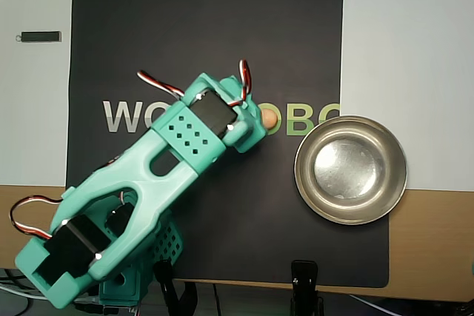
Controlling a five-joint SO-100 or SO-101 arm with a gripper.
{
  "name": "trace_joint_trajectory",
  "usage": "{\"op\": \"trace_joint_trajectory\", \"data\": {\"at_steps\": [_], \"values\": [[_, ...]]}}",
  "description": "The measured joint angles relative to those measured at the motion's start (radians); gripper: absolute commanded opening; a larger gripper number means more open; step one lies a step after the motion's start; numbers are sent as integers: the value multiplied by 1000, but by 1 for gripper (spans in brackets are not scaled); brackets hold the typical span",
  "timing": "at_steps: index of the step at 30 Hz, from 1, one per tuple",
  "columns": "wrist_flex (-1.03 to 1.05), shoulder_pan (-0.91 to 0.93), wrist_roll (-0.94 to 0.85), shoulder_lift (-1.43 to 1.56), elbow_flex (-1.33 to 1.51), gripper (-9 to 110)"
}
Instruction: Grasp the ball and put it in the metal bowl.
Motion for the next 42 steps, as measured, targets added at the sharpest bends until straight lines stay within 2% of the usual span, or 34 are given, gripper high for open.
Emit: {"op": "trace_joint_trajectory", "data": {"at_steps": [12, 25, 29, 31, 42], "values": [[-172, 17, -6, 0, 84, 2], [-181, 23, -6, 0, 89, 2], [-181, 23, -6, 0, 89, 21], [-181, 23, -6, 0, 89, 26], [-181, 29, -6, 0, 89, 28]]}}
